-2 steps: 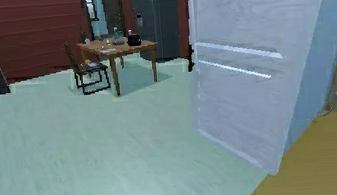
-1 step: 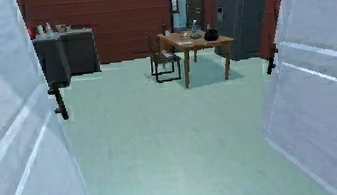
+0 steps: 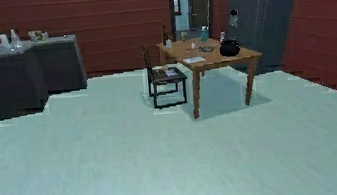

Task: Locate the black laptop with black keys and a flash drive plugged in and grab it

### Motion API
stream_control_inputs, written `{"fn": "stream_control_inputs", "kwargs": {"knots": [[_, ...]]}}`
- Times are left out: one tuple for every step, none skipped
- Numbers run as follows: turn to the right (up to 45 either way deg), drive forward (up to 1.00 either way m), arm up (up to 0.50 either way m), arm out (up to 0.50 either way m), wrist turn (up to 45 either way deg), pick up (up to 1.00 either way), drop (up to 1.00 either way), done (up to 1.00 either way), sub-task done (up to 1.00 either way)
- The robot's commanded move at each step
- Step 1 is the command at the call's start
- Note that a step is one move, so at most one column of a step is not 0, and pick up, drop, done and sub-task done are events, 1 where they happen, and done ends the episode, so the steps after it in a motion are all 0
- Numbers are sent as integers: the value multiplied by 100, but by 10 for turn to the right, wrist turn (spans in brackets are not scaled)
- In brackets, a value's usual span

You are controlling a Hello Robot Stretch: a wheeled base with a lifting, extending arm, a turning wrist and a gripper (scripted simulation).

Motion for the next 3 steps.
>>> {"fn": "stream_control_inputs", "kwargs": {"knots": [[0,20,0,0,0,0,0,0,0],[-150,0,0,0,0,0,0,0,0],[0,50,0,0,0,0,0,0,0]]}}
